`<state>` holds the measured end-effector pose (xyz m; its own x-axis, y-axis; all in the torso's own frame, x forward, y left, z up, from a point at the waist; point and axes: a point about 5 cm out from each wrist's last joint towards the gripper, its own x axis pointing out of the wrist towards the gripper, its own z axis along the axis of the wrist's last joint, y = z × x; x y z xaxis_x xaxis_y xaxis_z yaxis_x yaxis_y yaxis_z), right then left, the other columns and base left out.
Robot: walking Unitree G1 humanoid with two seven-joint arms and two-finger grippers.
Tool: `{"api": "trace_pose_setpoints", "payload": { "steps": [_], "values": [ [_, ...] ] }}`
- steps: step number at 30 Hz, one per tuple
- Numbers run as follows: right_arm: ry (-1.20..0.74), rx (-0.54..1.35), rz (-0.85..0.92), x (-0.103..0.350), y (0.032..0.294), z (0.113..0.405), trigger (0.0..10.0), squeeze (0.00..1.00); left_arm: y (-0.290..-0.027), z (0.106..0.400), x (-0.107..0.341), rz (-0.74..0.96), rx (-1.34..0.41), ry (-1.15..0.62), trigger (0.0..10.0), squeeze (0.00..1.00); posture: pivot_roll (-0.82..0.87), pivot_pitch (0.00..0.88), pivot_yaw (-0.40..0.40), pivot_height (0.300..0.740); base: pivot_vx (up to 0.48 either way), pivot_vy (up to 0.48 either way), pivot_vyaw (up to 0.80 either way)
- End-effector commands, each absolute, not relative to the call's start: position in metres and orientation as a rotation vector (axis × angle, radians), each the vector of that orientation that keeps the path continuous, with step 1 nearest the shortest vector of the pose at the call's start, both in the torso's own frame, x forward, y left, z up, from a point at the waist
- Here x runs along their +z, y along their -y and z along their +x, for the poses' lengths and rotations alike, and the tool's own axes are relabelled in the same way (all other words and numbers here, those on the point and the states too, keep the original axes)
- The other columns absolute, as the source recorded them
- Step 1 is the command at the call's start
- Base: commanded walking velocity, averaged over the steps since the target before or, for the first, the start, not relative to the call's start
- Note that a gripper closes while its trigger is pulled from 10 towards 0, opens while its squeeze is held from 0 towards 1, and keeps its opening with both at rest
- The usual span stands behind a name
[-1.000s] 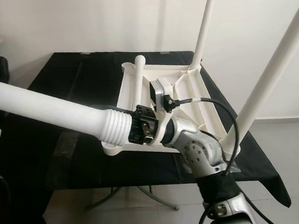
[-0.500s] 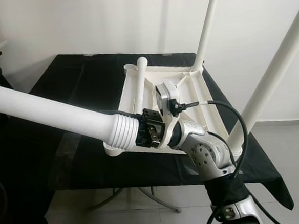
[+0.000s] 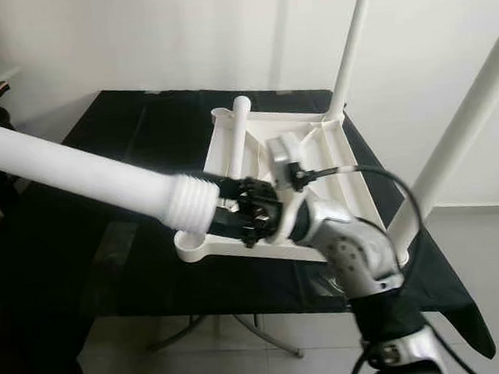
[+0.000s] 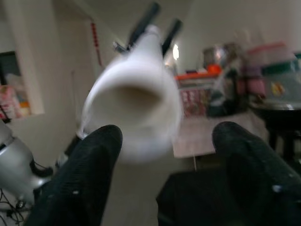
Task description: Building children table
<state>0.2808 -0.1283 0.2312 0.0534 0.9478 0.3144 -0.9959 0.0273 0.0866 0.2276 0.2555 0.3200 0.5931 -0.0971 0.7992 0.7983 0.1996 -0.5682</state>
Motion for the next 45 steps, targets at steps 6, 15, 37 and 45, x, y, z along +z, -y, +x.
{"api": "trace_pose_setpoints", "payload": {
  "steps": [6, 15, 37, 45],
  "values": [
    [0.042, 1.461, 0.212, 0.207, 0.161, 0.27, 10.0, 1.0, -0.291, 0.224, 0.337, -1.131, -0.597, 0.817, 0.0, 0.0, -0.12, 0.026, -0.03, 0.74, 0.0, 0.0, 0.0],
    [0.023, 1.46, 0.101, 0.212, 0.167, 0.268, 10.0, 1.0, -0.277, 0.235, 0.339, -0.8, -0.572, 0.672, 0.0, 0.0, -0.13, 0.026, -0.024, 0.74, 0.0, 0.0, 0.0],
    [0.072, 1.357, -0.266, 0.235, 0.061, 0.322, 10.0, 0.0, -0.136, 0.271, 0.315, -0.019, -1.012, 0.349, 0.0, 0.0, -0.1, 0.008, -0.061, 0.74, 0.0, 0.0, 0.0],
    [0.011, 1.262, -0.236, 0.219, 0.039, 0.332, 10.0, 0.0, -0.116, 0.266, 0.319, -0.028, -1.121, 0.378, 0.0, 0.0, -0.09, 0.005, -0.065, 0.74, 0.0, 0.0, 0.0]
  ]
}}
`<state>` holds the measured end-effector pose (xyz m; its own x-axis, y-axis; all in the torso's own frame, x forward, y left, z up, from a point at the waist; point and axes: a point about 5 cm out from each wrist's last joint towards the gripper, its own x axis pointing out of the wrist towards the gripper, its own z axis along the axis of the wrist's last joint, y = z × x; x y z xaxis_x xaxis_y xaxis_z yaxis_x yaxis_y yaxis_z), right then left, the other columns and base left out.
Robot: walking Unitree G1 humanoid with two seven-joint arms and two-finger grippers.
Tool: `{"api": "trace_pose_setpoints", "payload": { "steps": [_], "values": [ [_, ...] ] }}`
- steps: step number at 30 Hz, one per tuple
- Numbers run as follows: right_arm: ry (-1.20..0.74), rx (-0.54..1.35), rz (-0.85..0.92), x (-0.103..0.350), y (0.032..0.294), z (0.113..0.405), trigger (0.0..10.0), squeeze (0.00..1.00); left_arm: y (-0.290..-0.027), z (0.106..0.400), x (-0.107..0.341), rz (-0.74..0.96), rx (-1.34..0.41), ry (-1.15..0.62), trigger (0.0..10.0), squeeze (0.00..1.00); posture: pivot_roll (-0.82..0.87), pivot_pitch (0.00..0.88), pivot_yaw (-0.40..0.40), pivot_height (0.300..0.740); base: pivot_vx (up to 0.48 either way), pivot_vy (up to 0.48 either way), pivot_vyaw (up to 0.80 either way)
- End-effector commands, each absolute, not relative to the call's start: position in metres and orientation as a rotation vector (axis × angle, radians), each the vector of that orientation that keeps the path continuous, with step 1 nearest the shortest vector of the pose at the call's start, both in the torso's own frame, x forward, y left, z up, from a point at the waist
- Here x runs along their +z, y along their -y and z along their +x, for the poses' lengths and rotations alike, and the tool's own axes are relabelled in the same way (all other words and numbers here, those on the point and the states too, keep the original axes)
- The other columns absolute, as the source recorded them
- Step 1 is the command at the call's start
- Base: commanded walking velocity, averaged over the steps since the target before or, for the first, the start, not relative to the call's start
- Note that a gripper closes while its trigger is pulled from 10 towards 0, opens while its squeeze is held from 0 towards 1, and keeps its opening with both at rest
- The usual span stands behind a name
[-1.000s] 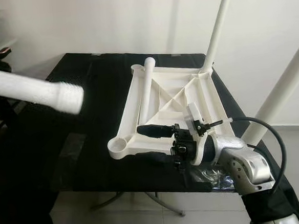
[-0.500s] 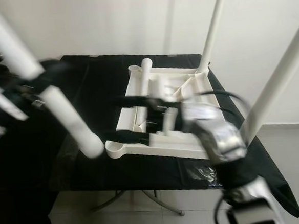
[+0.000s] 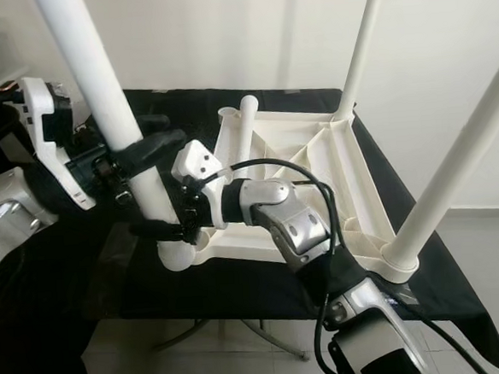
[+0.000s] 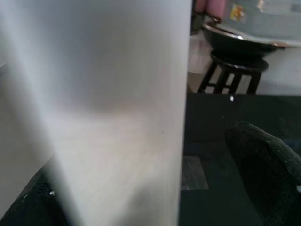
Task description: Building children table
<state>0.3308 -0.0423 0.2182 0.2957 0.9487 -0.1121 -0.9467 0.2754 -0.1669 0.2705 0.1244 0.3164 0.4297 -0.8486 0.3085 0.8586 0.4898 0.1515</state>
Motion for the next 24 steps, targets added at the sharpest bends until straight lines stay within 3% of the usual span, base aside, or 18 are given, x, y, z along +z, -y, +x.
{"api": "trace_pose_setpoints", "payload": {
  "steps": [1, 4, 5, 7, 8, 24],
  "values": [
    [0.012, 1.259, -0.225, 0.218, 0.037, 0.333, 10.0, 0.0, -0.114, 0.265, 0.32, -0.034, -1.136, 0.382, 0.0, 0.0, -0.09, 0.005, -0.065, 0.74, 0.0, 0.0, 0.0],
    [0.012, 1.259, -0.225, 0.218, 0.037, 0.333, 10.0, 0.0, -0.114, 0.265, 0.32, -0.034, -1.136, 0.382, 0.0, 0.0, -0.09, 0.005, -0.065, 0.74, 0.0, 0.0, 0.0],
    [0.01, 1.263, -0.219, 0.216, 0.034, 0.331, 5.5, 0.0, -0.112, 0.264, 0.32, -0.041, -1.15, 0.384, 0.0, 0.0, -0.09, 0.003, -0.064, 0.74, 0.0, 0.0, 0.0],
    [0.01, 1.263, -0.219, 0.216, 0.034, 0.331, 5.5, 0.0, -0.112, 0.264, 0.32, -0.041, -1.15, 0.384, 0.0, 0.0, -0.09, 0.003, -0.064, 0.74, 0.0, 0.0, 0.0],
    [0.008, 1.277, -0.211, 0.212, 0.03, 0.329, 0.0, 0.0, -0.109, 0.264, 0.321, -0.048, -1.168, 0.385, 0.0, 0.0, -0.1, 0.002, -0.058, 0.74, 0.0, 0.0, 0.0],
    [0.019, 1.291, -0.209, 0.205, 0.018, 0.325, 0.0, 0.0, -0.1, 0.265, 0.318, -0.053, -1.223, 0.382, 0.0, 0.0, -0.1, 0.0, -0.052, 0.74, 0.0, 0.0, 0.0]
  ]
}}
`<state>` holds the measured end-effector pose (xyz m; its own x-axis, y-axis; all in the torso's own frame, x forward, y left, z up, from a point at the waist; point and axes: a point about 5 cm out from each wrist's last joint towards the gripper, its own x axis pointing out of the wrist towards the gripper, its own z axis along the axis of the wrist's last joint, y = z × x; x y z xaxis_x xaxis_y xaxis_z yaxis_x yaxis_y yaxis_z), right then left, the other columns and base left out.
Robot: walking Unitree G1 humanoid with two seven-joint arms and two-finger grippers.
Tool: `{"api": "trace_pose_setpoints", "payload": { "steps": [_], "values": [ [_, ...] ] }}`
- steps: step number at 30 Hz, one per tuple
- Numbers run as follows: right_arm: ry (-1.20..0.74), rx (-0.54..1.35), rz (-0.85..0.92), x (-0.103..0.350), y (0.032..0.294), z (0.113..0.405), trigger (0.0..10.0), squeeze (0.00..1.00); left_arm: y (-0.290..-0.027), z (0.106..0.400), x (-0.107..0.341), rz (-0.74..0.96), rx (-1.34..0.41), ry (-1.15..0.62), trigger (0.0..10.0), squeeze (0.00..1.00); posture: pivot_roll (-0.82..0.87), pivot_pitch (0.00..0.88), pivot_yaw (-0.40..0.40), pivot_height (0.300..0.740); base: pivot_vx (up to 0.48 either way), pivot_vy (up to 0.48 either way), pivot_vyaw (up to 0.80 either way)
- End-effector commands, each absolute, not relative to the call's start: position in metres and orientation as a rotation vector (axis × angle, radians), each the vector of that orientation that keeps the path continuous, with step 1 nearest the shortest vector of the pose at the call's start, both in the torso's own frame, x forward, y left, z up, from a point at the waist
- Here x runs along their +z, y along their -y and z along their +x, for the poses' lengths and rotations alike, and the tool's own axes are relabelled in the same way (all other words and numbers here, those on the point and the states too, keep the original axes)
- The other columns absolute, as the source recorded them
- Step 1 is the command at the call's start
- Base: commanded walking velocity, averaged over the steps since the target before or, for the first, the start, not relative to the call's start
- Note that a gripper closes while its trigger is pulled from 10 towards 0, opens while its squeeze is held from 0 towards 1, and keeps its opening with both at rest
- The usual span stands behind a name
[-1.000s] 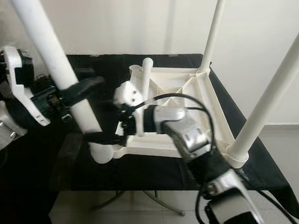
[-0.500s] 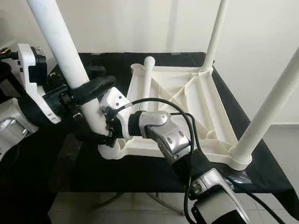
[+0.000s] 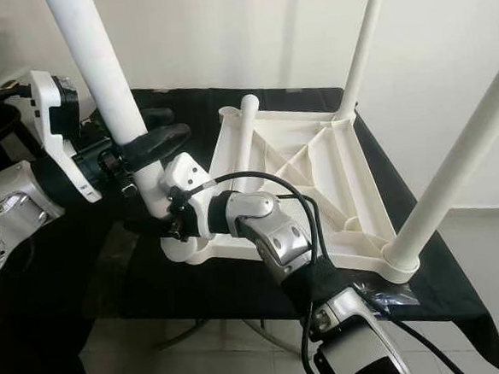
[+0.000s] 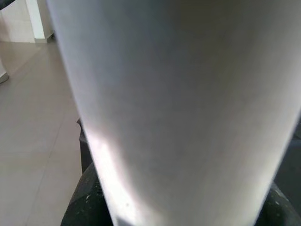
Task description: Building children table
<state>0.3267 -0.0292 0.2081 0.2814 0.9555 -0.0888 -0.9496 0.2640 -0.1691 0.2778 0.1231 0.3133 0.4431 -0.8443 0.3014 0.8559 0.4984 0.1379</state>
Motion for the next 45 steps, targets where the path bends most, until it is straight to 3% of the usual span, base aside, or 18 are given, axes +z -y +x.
{"api": "trace_pose_setpoints", "payload": {
  "steps": [1, 4, 5, 12, 17, 23, 27, 28, 36, 40, 42, 45],
  "values": [
    [0.022, 1.288, -0.21, 0.205, 0.017, 0.325, 0.0, 0.0, -0.101, 0.266, 0.318, -0.05, -1.212, 0.39, 0.0, 0.0, -0.1, 0.0, -0.05, 0.74, 0.0, 0.0, 0.0],
    [0.027, 1.28, -0.214, 0.204, 0.017, 0.325, 0.0, 0.0, -0.104, 0.268, 0.32, -0.034, -1.175, 0.415, 0.0, 0.0, -0.1, 0.0, -0.052, 0.74, 0.0, 0.0, 0.0],
    [0.029, 1.246, -0.215, 0.204, 0.018, 0.328, 0.0, 0.0, -0.11, 0.274, 0.321, -0.046, -1.106, 0.431, 10.0, 1.0, -0.1, 0.0, -0.053, 0.74, 0.0, 0.0, 0.0],
    [0.033, 1.15, -0.21, 0.204, 0.025, 0.338, 0.0, 0.0, -0.13, 0.287, 0.324, -0.105, -0.931, 0.47, 10.0, 1.0, -0.1, 0.005, -0.056, 0.74, 0.0, 0.0, 0.0],
    [0.06, 0.853, -0.133, 0.213, 0.048, 0.366, 0.0, 0.0, -0.182, 0.293, 0.322, -0.24, -0.622, 0.522, 10.0, 1.0, -0.1, 0.015, -0.063, 0.74, 0.0, 0.0, 0.0],
    [0.094, 0.671, -0.061, 0.22, 0.069, 0.38, 0.0, 0.0, -0.212, 0.292, 0.291, -0.217, -0.363, 0.457, 10.0, 1.0, -0.1, 0.028, -0.064, 0.74, 0.0, 0.0, 0.0],
    [0.099, 0.683, -0.05, 0.221, 0.069, 0.379, 0.0, 0.0, -0.219, 0.291, 0.274, -0.179, -0.271, 0.415, 10.0, 1.0, -0.1, 0.03, -0.065, 0.74, 0.0, 0.0, 0.0],
    [0.112, 0.721, -0.05, 0.221, 0.068, 0.376, 10.0, 0.0, -0.221, 0.29, 0.261, -0.156, -0.215, 0.371, 10.0, 0.0, -0.09, 0.035, -0.065, 0.74, 0.0, 0.0, 0.0],
    [0.143, 0.858, 0.035, 0.211, 0.059, 0.35, 10.0, 0.0, -0.189, 0.262, 0.182, -0.011, -0.132, 0.11, 10.0, 0.0, -0.1, 0.061, -0.051, 0.74, 0.0, 0.0, 0.0],
    [0.136, 0.888, 0.07, 0.204, 0.058, 0.34, 10.0, 0.0, -0.184, 0.256, 0.177, 0.006, -0.125, 0.101, 10.0, 0.0, -0.1, 0.064, -0.049, 0.74, 0.0, 0.0, 0.0],
    [0.119, 0.97, 0.117, 0.187, 0.056, 0.313, 10.0, 0.0, -0.181, 0.247, 0.164, 0.065, -0.056, 0.074, 10.0, 0.0, -0.11, 0.063, -0.04, 0.74, 0.0, 0.0, 0.0],
    [0.104, 1.016, 0.137, 0.177, 0.057, 0.297, 10.0, 0.0, -0.183, 0.244, 0.162, 0.111, 0.009, 0.091, 10.0, 0.0, -0.11, 0.057, -0.037, 0.74, 0.0, 0.0, 0.0]
  ]
}}
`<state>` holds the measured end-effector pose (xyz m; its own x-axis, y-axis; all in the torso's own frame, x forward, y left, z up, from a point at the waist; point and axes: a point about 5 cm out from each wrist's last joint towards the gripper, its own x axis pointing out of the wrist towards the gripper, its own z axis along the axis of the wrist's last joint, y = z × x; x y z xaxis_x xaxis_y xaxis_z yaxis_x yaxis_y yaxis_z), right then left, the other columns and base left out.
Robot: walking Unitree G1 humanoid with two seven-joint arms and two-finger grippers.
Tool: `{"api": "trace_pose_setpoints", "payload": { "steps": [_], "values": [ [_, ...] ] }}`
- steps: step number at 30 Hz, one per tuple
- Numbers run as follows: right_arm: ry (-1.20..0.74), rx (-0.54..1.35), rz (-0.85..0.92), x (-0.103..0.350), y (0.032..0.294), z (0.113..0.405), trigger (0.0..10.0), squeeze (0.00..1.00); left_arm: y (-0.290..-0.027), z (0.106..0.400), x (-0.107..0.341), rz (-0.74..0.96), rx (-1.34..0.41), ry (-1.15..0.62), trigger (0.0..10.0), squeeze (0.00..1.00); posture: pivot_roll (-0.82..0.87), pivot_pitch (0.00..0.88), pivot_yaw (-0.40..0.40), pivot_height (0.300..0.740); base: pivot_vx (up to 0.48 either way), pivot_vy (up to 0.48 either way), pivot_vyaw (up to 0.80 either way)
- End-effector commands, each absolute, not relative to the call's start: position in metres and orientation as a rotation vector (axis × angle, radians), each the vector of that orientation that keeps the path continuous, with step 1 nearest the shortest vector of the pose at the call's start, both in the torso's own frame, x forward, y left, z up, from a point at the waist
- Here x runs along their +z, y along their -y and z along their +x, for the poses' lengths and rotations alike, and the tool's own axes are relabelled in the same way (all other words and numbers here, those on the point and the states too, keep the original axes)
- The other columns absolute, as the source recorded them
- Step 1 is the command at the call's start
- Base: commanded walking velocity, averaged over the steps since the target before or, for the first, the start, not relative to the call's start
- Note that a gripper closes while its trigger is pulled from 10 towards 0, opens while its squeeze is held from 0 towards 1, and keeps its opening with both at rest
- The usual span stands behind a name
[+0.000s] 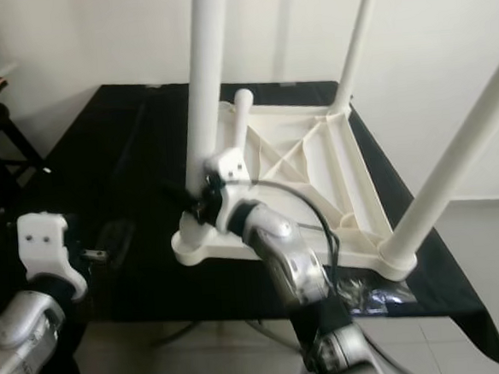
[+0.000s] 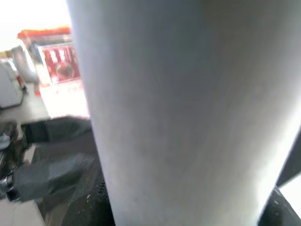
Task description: Building children table
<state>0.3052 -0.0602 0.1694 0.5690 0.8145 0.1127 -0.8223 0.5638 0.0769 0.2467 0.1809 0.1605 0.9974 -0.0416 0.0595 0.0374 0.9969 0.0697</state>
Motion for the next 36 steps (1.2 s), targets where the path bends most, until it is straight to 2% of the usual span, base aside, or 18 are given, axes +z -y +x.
{"api": "trace_pose_setpoints", "payload": {
  "steps": [1, 6, 22, 31, 36],
  "values": [
    [0.104, 1.016, 0.137, 0.177, 0.057, 0.297, 10.0, 0.0, -0.183, 0.244, 0.162, 0.111, 0.009, 0.091, 10.0, 0.0, -0.11, 0.057, -0.037, 0.74, 0.0, 0.0, 0.0],
    [0.063, 1.004, 0.15, 0.168, 0.058, 0.297, 10.0, 0.0, -0.181, 0.245, 0.161, 0.132, 0.021, 0.116, 10.0, 0.0, -0.12, 0.037, -0.041, 0.74, 0.0, 0.0, 0.0],
    [0.06, 0.955, 0.126, 0.171, 0.057, 0.3, 10.0, 0.0, -0.176, 0.25, 0.161, 0.216, 0.002, 0.148, 10.0, 0.0, -0.12, 0.024, -0.039, 0.74, 0.0, 0.48, 0.0],
    [0.064, 0.939, 0.152, 0.178, 0.055, 0.307, 10.0, 0.0, -0.173, 0.25, 0.164, 0.223, -0.02, 0.169, 10.0, 0.0, -0.11, 0.027, -0.038, 0.74, 0.0, 0.0, -0.8],
    [0.073, 0.912, 0.144, 0.181, 0.056, 0.31, 10.0, 0.0, -0.177, 0.248, 0.165, 0.174, 0.006, 0.171, 10.0, 0.0, -0.12, 0.03, -0.04, 0.74, 0.0, 0.0, -0.8]
  ]
}}
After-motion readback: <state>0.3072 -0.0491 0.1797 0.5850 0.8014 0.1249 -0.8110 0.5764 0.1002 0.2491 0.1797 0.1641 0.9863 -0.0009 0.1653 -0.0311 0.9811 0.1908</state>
